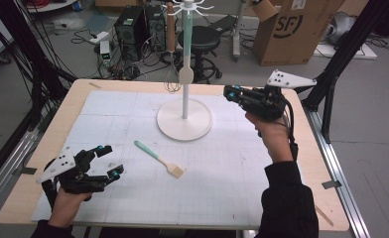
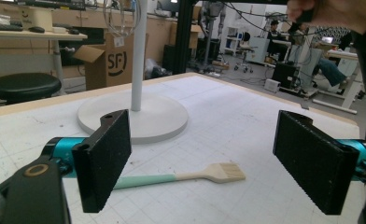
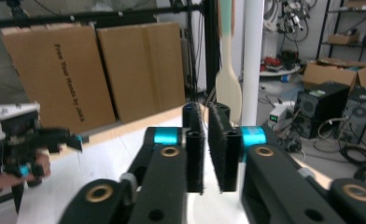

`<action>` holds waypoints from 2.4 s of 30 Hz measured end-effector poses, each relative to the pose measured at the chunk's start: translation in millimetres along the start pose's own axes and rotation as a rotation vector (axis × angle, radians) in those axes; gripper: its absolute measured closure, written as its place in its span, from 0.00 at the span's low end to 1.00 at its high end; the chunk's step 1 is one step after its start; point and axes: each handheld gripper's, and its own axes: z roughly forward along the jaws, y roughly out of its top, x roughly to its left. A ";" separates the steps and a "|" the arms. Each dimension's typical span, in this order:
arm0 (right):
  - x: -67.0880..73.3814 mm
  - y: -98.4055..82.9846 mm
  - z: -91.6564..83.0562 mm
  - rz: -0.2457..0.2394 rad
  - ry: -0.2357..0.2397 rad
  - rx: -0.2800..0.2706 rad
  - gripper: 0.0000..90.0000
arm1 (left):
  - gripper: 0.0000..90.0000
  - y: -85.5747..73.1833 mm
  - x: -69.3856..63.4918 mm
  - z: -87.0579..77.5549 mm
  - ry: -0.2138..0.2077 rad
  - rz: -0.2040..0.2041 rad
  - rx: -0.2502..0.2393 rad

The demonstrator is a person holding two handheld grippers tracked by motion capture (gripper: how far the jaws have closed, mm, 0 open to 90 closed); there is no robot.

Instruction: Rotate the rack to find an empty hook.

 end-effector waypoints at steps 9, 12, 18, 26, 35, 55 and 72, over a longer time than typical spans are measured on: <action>-7.8 50.6 15.9 -0.035 -0.048 -0.017 0.99 | 0.22 0.0 0.3 -0.1 -0.013 -0.007 -0.010; -9.8 68.0 20.2 -0.048 -0.065 -0.039 0.99 | 0.22 -0.3 0.3 0.7 -0.021 -0.005 -0.006; -17.5 100.4 28.2 -0.061 -0.115 -0.056 0.99 | 0.23 -0.2 0.9 0.3 -0.024 -0.006 -0.011; -26.7 122.5 54.0 -0.057 -0.180 -0.030 0.99 | 0.23 0.2 0.8 -0.9 -0.030 -0.016 -0.024; -23.8 128.8 80.2 -0.064 -0.185 -0.015 0.99 | 0.23 1.2 3.3 -5.5 -0.028 -0.016 -0.032; 10.5 131.3 109.1 -0.104 -0.122 0.009 0.99 | 0.23 0.7 5.1 -6.6 -0.024 -0.023 -0.037; -4.7 131.5 72.1 -0.094 -0.256 -0.024 0.99 | 0.23 0.5 5.8 -7.3 -0.019 -0.033 -0.045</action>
